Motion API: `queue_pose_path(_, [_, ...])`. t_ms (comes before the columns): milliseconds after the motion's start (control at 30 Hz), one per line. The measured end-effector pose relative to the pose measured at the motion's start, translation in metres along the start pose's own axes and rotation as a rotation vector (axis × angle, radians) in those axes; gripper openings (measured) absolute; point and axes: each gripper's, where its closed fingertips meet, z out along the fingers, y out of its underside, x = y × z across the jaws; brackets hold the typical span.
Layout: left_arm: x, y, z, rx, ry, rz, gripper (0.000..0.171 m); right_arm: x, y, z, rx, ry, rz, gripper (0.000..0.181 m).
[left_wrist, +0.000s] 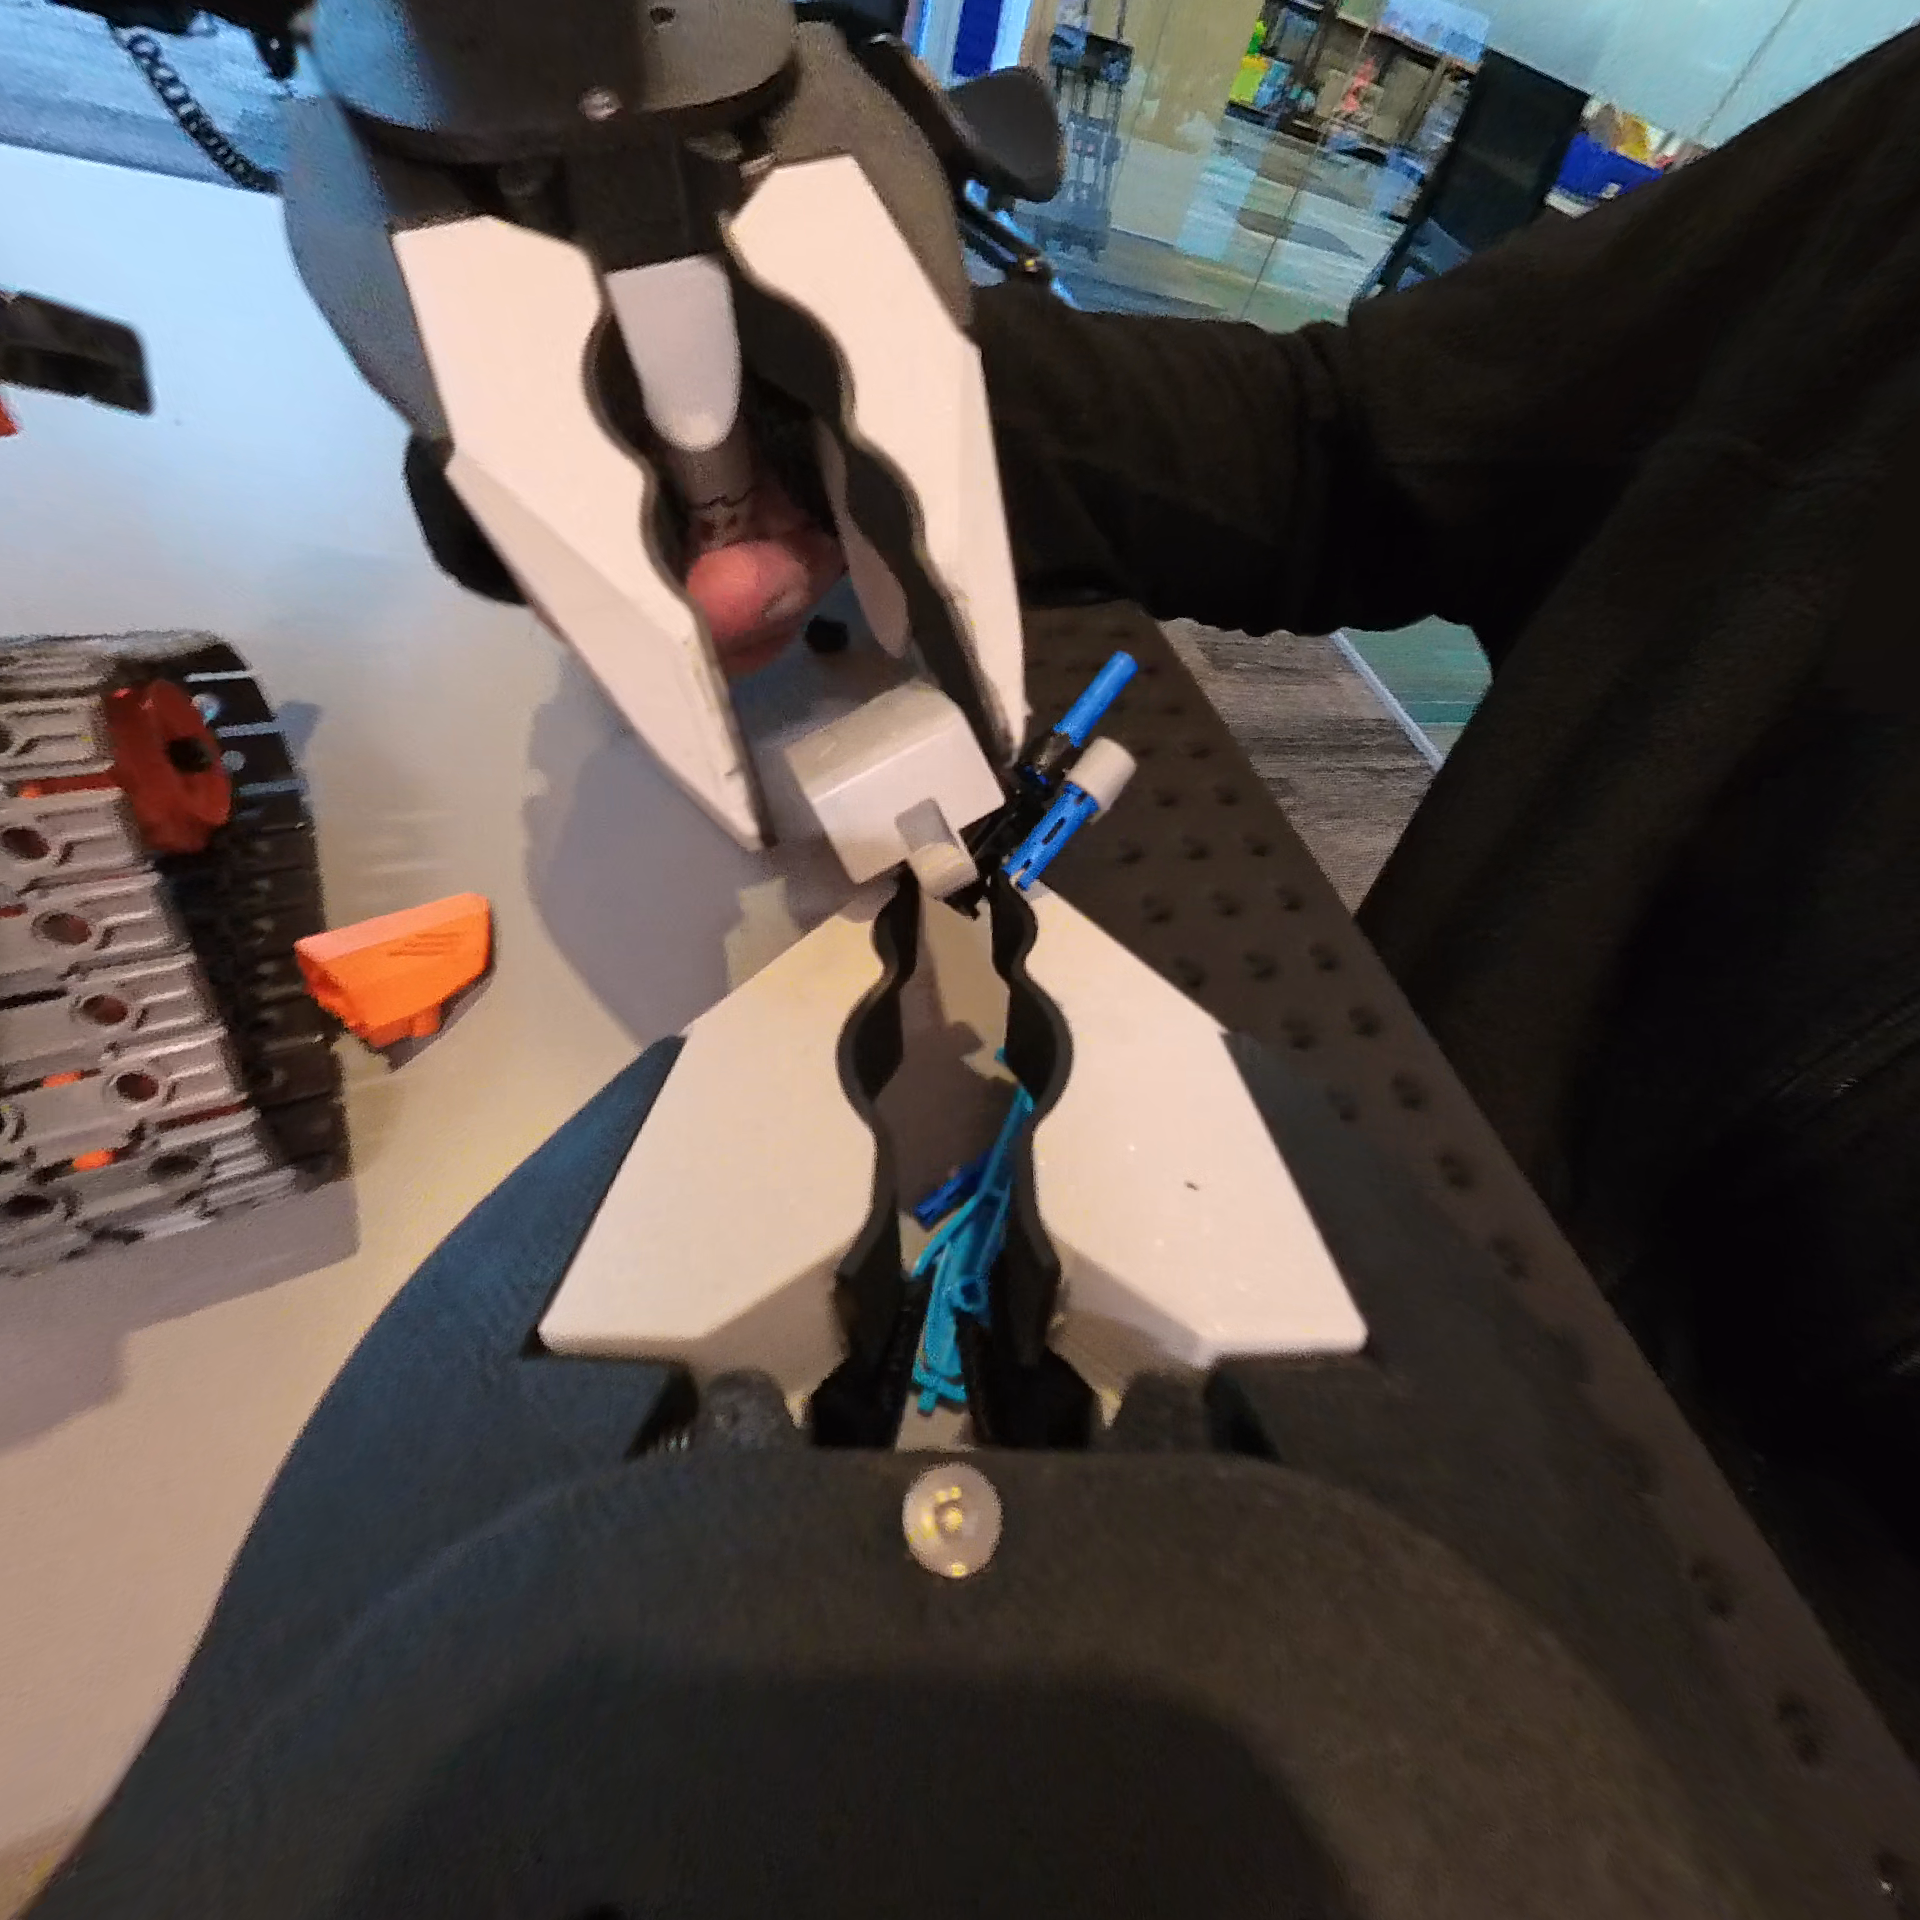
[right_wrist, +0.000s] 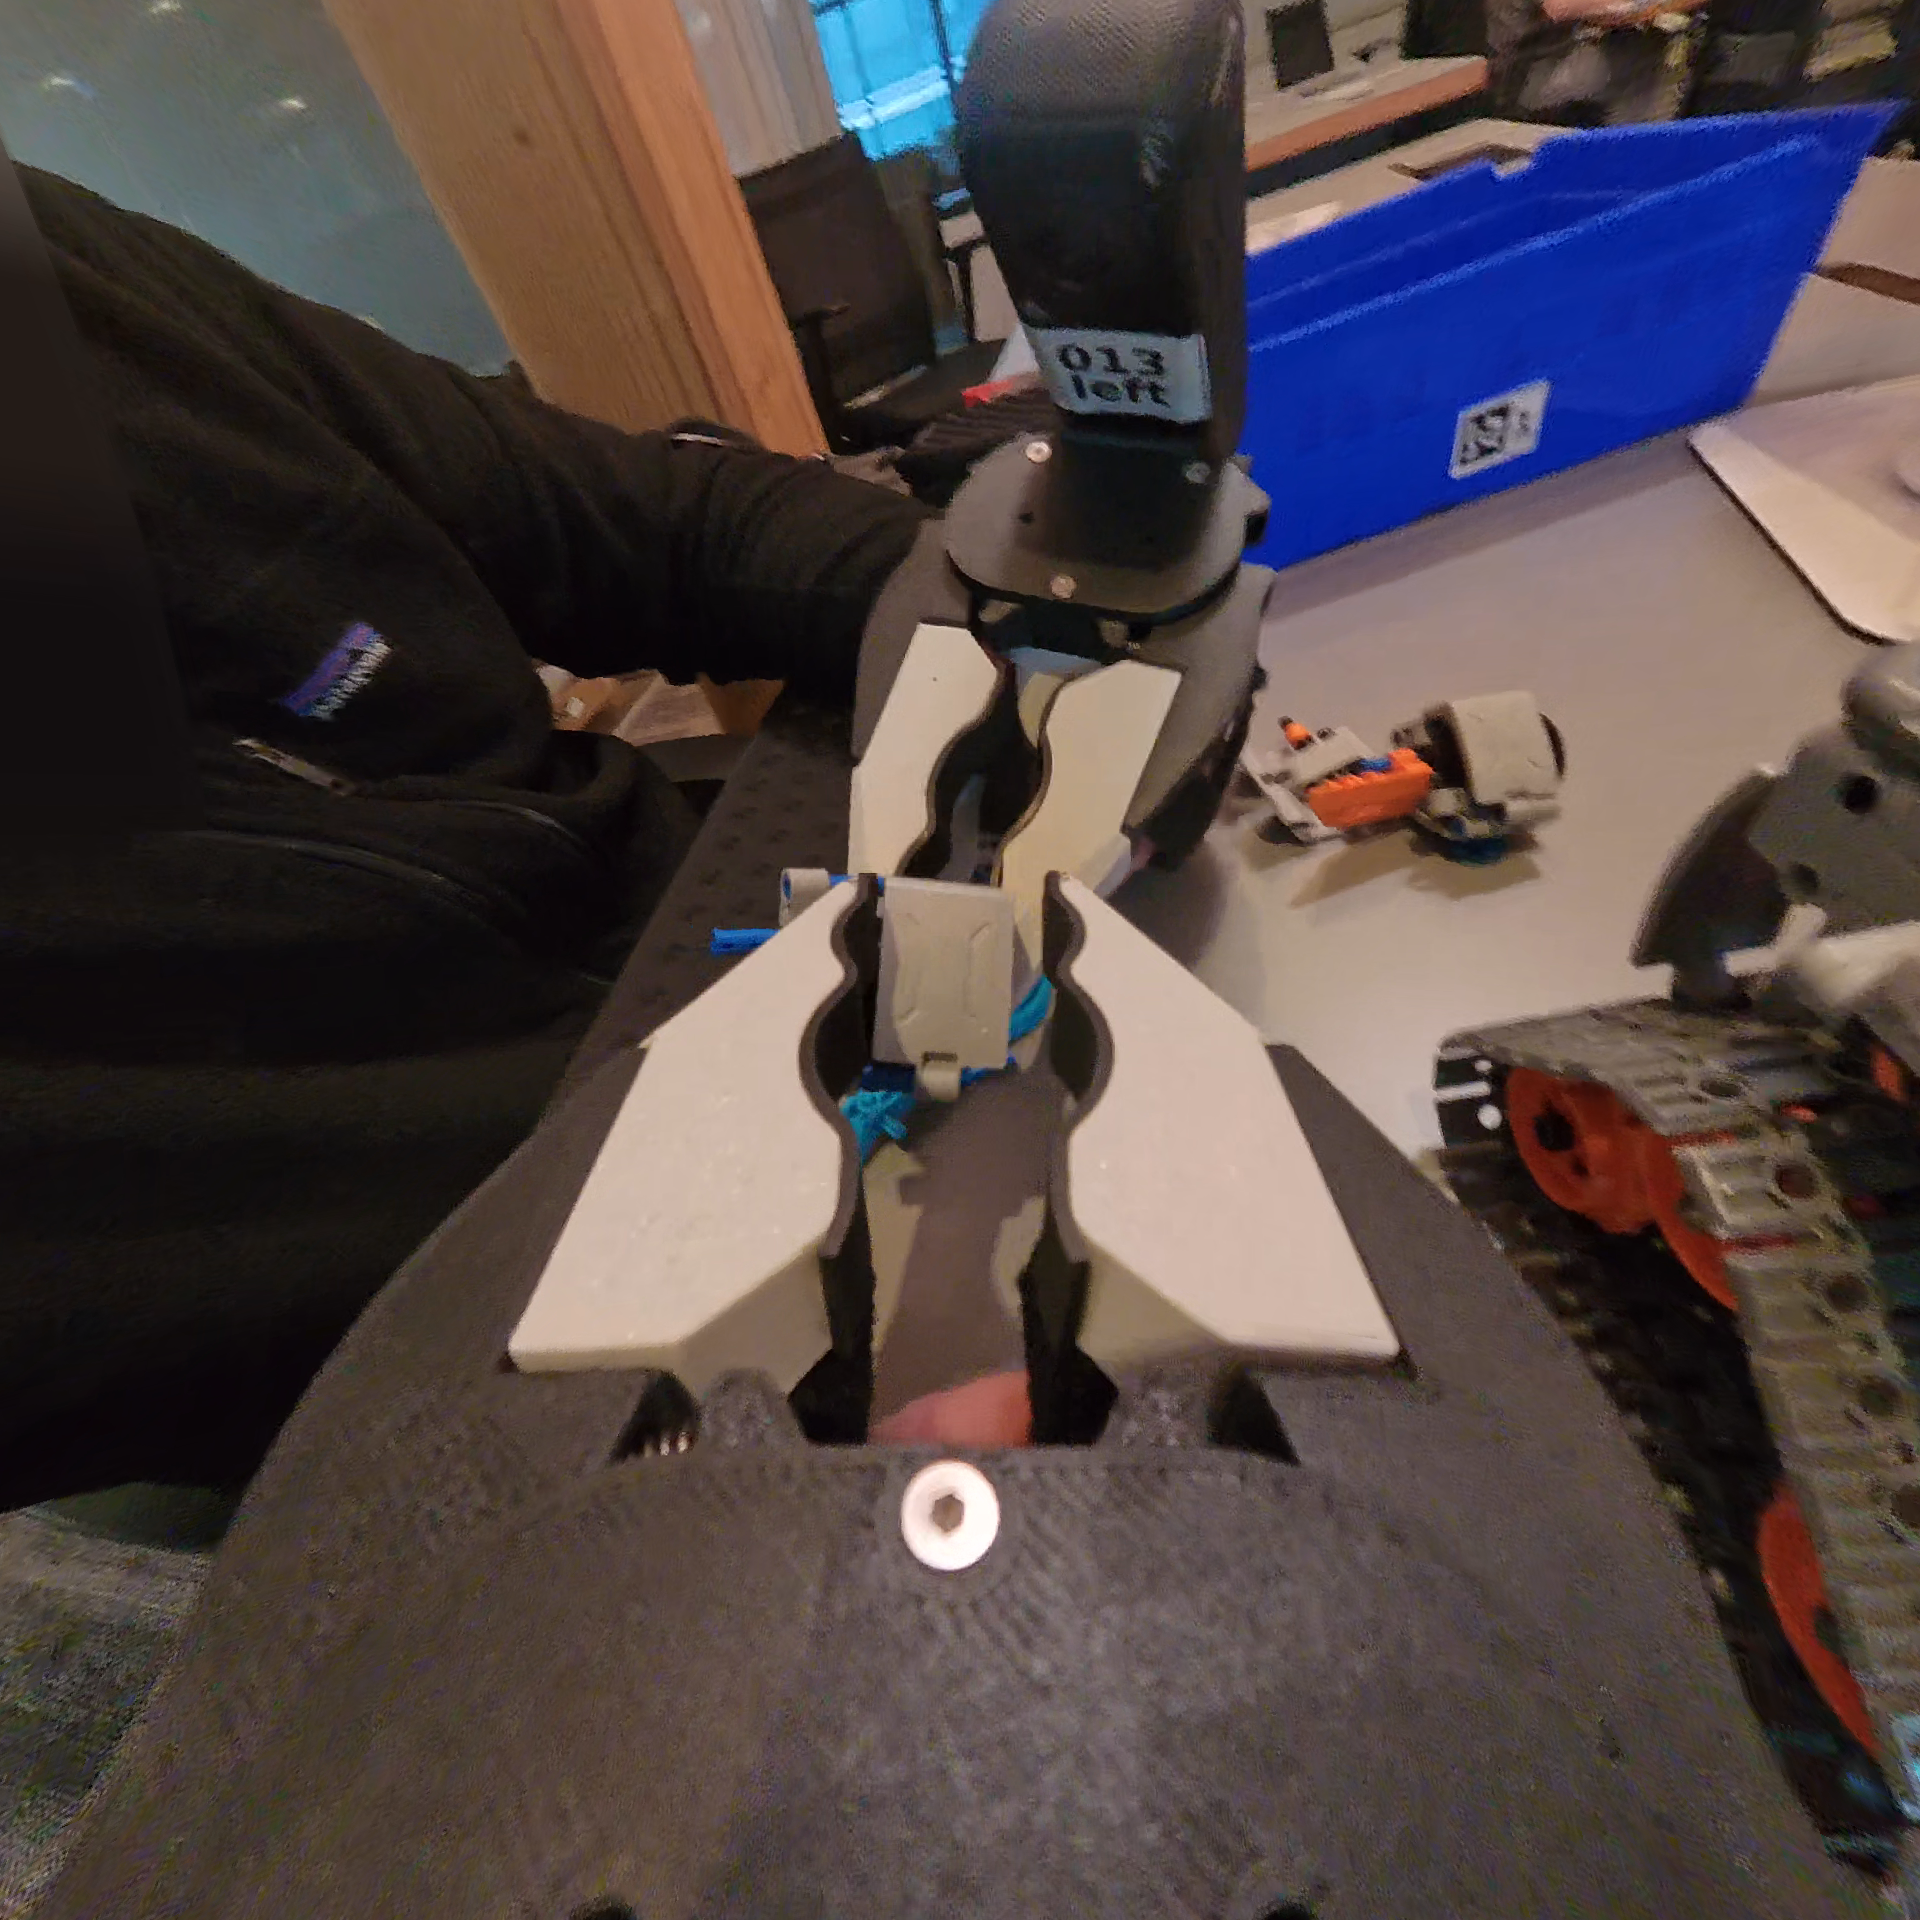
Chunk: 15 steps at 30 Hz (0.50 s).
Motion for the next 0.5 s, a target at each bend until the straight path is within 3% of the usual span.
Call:
queue_pose_path(200, [-0.021,0.003,-0.008,-0.008,-0.101,-0.03,0.004,0.024,0.001,-0.019,-0.046,0.219,-0.035,0.039])
queue_pose_path(333, [-0.043,0.008,-0.016,-0.049,-0.225,-0.068,0.004,0.016,-0.014,-0.042,-0.078,0.418,-0.242,0.031])
queue_pose_path(433, [-0.058,0.015,-0.02,-0.12,-0.351,-0.048,0.004,-0.005,-0.015,-0.027,-0.138,0.454,-0.386,0.027])
queue_pose_path(500, [-0.06,0.016,-0.018,-0.155,-0.395,-0.028,0.004,0.0,-0.005,-0.012,-0.24,0.529,-0.453,0.023])
